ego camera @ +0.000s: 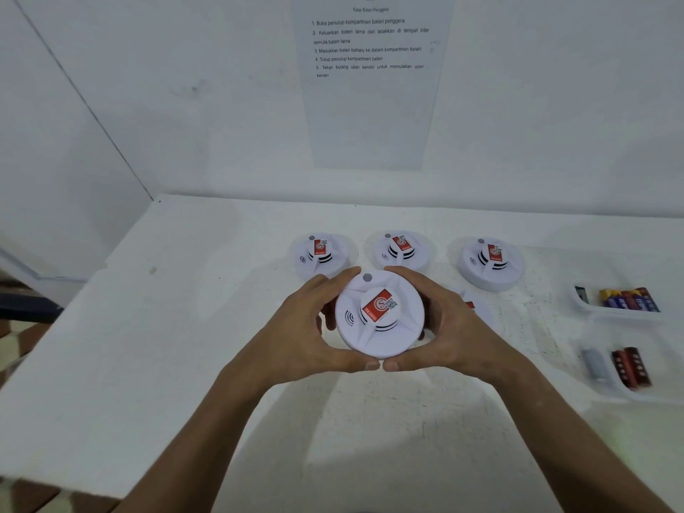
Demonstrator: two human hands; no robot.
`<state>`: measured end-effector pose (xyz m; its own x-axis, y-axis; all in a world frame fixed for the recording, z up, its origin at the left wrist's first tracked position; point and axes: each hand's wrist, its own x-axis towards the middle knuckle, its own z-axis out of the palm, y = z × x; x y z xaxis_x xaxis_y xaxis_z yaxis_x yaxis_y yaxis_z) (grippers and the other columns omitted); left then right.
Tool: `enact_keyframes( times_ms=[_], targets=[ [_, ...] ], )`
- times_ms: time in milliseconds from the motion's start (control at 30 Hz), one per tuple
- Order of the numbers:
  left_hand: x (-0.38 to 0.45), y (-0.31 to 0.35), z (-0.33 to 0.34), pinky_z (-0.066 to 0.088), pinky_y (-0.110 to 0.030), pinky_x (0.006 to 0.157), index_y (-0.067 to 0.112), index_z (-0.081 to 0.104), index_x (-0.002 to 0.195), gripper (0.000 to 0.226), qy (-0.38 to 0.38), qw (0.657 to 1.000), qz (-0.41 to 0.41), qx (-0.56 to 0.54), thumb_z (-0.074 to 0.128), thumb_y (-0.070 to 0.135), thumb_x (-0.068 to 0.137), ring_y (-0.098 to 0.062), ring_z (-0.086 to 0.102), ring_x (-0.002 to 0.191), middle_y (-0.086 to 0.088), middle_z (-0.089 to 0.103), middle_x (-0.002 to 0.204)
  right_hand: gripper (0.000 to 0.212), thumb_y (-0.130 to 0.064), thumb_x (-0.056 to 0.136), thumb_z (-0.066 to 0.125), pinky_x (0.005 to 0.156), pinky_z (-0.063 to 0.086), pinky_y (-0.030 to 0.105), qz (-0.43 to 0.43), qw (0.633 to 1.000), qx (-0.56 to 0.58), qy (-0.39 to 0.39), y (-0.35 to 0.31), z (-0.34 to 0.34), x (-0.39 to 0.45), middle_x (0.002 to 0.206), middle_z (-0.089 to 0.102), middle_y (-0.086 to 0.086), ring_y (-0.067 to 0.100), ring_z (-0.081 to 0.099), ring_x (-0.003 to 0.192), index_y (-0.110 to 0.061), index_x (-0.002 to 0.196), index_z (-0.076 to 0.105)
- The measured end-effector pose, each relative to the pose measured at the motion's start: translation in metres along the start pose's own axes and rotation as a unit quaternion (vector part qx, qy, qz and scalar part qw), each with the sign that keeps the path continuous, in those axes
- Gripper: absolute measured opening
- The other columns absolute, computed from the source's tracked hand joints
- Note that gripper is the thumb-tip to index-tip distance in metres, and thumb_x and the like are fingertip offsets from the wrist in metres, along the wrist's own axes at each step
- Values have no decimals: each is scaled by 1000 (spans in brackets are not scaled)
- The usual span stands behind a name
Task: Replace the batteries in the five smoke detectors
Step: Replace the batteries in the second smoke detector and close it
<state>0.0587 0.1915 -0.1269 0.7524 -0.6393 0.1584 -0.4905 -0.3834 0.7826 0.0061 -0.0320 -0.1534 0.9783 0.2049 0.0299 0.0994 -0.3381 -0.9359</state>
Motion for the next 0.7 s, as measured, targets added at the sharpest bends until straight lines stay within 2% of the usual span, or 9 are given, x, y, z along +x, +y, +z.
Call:
enact_keyframes(
  times_ms=[167, 433, 600, 700],
  targets=[
    [0, 0, 0, 45, -12, 63, 41, 43, 136, 90, -2, 1000, -3, -3, 88, 45, 58, -13, 51, 80, 28, 53, 99, 99, -15, 63, 94, 99, 53, 47, -3, 1000, 4, 1, -1, 0, 0, 139, 57, -12, 17, 54, 128, -28, 145, 41],
    [3, -1, 0, 46, -12, 63, 52, 40, 128, 84, -4, 1000, -3, 1, 84, 49, 57, -11, 52, 83, 29, 52, 102, 97, -13, 63, 92, 97, 53, 24, -2, 1000, 15, 6, 1, 1, 1, 136, 58, -19, 8, 54, 128, -29, 144, 41],
    [4, -3, 1, 45, -11, 63, 46, 41, 132, 87, -9, 1000, -3, 3, 85, 47, 57, -9, 52, 82, 30, 52, 100, 98, -11, 63, 92, 100, 54, 35, -6, 1000, 24, 7, 0, 1, 0, 137, 58, -14, 12, 54, 129, -27, 145, 41],
    [5, -4, 1, 46, -11, 63, 51, 40, 129, 86, -8, 1000, -6, 2, 85, 48, 57, -7, 52, 83, 30, 51, 101, 98, -11, 63, 92, 101, 53, 38, -4, 1000, 25, 6, 0, 1, 0, 138, 57, -13, 13, 53, 130, -27, 145, 41]
  ],
)
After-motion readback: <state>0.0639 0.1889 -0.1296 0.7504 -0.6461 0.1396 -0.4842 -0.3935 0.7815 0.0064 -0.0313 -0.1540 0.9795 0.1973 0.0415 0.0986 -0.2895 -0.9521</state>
